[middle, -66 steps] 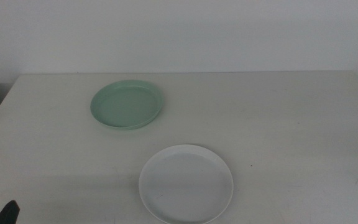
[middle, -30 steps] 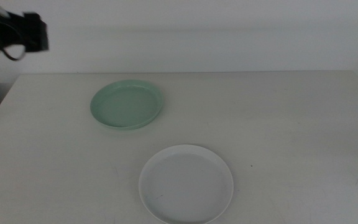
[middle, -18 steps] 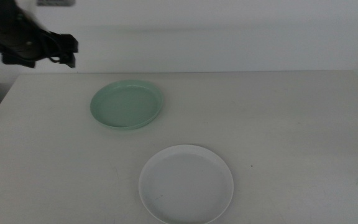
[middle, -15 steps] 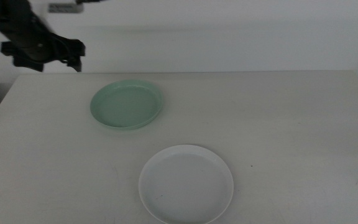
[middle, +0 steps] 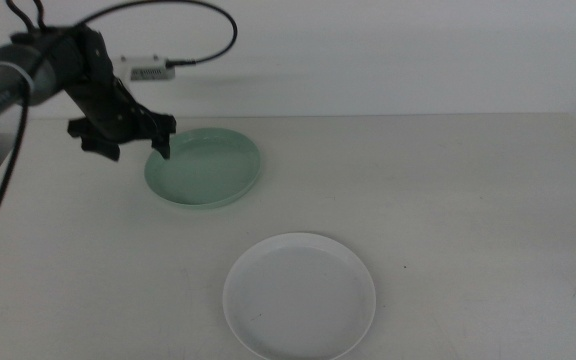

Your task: Stack the three bowls on top of each other.

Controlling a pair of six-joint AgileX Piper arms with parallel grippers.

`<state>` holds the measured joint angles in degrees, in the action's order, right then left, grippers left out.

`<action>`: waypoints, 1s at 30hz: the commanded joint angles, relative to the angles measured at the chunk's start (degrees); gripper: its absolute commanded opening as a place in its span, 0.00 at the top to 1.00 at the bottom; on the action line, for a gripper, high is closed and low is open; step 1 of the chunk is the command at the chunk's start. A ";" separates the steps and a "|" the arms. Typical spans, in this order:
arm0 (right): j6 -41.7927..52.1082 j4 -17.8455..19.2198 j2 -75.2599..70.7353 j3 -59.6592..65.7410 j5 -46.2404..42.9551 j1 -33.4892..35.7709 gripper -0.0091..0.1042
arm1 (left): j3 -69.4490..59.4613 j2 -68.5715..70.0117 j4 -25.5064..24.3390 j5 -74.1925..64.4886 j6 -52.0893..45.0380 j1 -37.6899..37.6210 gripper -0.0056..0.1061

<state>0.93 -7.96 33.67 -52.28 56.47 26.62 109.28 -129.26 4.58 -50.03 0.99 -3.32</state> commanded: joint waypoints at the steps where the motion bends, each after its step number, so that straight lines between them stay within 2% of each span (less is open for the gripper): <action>1: 0.50 -0.01 0.17 -1.31 -3.42 -0.04 0.48 | 2.05 2.18 1.36 2.31 0.40 0.03 0.09; 4: 0.50 -0.01 0.17 -1.31 -3.42 -0.04 0.48 | 2.00 0.36 2.75 3.14 0.40 0.03 0.13; 7: 0.50 -0.01 0.17 -1.31 -3.42 -0.04 0.48 | 2.00 -0.60 3.80 3.77 0.01 0.03 0.24; 10: 0.50 -0.01 0.17 -1.31 -3.42 -0.04 0.48 | 1.94 -1.36 4.05 4.42 0.00 -0.03 0.45; 15: 0.50 -0.01 0.17 -1.31 -3.42 -0.04 0.48 | 1.94 -1.69 4.05 3.93 0.00 -0.03 0.92; 16: 0.50 -0.01 0.17 -1.31 -3.42 -0.04 0.48 | 1.94 -1.47 3.99 3.93 -0.28 -0.03 0.95; 25: 0.50 -0.01 0.17 -1.31 -3.42 -0.04 0.48 | 0.48 8.09 5.44 0.57 -0.99 -0.29 0.95; 30: 0.50 -0.01 0.17 -1.31 -3.42 -0.04 0.48 | -10.87 20.12 5.61 4.51 -0.99 -2.78 0.95</action>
<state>0.93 -7.96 33.67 -52.28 56.47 26.62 99.92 -116.49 8.91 -48.60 -0.42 -4.90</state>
